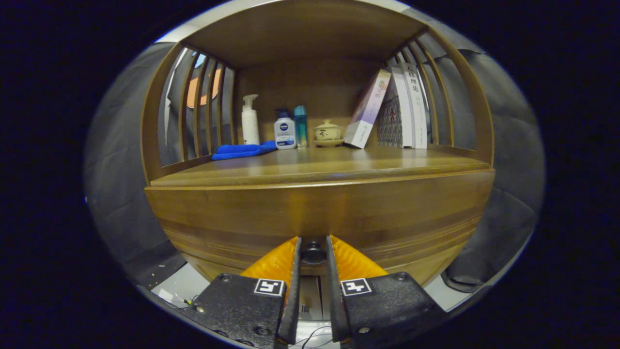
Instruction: Pull open the drawer, take out the items inside it, and place them on the countertop above the cabinet.
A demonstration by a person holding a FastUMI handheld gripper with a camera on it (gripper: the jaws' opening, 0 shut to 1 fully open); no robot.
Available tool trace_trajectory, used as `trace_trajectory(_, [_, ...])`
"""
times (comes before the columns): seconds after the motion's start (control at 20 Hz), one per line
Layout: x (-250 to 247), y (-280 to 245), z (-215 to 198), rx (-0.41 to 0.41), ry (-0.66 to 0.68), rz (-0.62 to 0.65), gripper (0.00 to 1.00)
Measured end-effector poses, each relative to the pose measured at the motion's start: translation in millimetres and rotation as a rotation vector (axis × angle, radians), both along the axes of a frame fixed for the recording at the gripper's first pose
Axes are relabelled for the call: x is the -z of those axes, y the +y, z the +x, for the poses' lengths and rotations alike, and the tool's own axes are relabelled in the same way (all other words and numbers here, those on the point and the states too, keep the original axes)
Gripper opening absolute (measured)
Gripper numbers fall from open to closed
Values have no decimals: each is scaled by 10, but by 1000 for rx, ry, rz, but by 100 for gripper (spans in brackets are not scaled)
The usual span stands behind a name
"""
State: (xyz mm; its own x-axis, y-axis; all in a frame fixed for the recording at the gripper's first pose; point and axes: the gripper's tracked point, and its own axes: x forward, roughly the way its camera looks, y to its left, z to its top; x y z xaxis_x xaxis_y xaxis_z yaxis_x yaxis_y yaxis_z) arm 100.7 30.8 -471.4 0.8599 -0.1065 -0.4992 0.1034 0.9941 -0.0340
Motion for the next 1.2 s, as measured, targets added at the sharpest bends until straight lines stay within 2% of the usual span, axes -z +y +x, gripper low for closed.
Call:
trace_trajectory(0.15, [-2,7,-30,14,27,22,25])
trace_trajectory(0.35, [0,-5,-98,-7,46,45,21])
trace_trajectory(0.8, [-151,13,-762,-61,60,0,21])
trace_trajectory(1.2, [-211,62,-1312,-101,79,55,21])
